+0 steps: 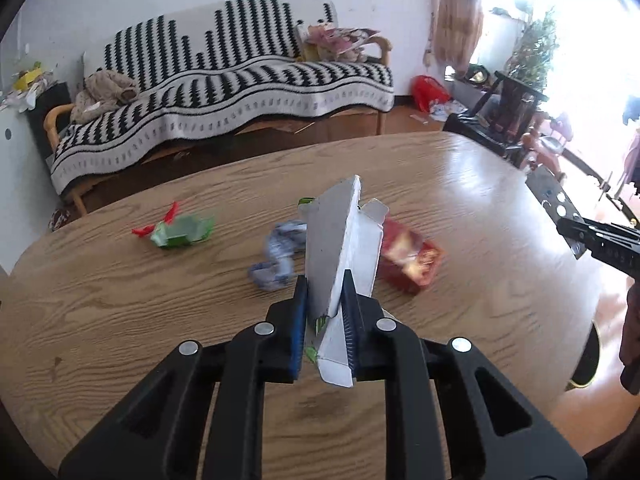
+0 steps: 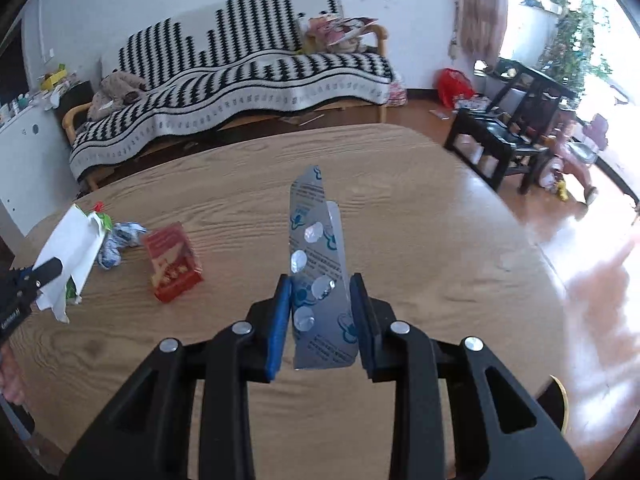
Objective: Collect trash
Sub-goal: 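Carry the white-green box and blister pack over the bin and open both tools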
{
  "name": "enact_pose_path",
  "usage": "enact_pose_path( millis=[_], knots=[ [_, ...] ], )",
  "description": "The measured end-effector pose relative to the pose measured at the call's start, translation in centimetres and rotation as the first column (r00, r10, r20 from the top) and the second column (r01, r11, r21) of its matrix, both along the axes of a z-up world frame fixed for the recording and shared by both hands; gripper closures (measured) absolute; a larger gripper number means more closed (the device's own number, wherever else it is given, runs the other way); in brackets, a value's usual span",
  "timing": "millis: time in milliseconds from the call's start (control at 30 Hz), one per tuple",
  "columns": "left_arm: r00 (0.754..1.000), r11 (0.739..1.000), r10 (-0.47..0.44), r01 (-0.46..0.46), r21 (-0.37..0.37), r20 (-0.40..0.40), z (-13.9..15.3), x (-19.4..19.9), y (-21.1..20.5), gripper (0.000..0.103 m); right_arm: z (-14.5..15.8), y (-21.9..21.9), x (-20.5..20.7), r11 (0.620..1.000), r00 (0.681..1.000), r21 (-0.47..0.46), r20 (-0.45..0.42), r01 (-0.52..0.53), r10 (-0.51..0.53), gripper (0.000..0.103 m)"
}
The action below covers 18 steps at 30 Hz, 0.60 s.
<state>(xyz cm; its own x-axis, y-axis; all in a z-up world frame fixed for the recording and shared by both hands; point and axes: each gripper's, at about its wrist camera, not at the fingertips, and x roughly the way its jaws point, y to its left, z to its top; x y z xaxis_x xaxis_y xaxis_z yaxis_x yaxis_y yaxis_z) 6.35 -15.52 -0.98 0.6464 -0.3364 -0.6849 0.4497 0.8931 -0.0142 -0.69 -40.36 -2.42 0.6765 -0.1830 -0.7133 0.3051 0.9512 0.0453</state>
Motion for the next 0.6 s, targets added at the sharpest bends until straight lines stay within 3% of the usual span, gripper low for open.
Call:
enact_pose_path(
  millis=[300,433,600],
  knots=[
    [0.987,0.984,-0.161,0.161,-0.070,0.013,1.6,-5.4,-9.3,0.087,2.3,-10.9,-11.5,0.981,0.981,-0.011,0.013,0.192,-0.192,0.073],
    [0.962,0.956,-0.273,0.270,-0.114,-0.004,1.1,-8.1,-14.2,0.087,2.0,-15.6,-16.7,0.956,0.956,0.014,0.000,0.294,-0.294,0.073],
    [0.909,0.900,-0.416,0.406,-0.158,-0.032,-0.1,-12.5,-21.1,0.087,0.9,-20.7,-22.5,0.916,0.917,0.052,-0.033,0.399,-0.398,0.073]
  ],
)
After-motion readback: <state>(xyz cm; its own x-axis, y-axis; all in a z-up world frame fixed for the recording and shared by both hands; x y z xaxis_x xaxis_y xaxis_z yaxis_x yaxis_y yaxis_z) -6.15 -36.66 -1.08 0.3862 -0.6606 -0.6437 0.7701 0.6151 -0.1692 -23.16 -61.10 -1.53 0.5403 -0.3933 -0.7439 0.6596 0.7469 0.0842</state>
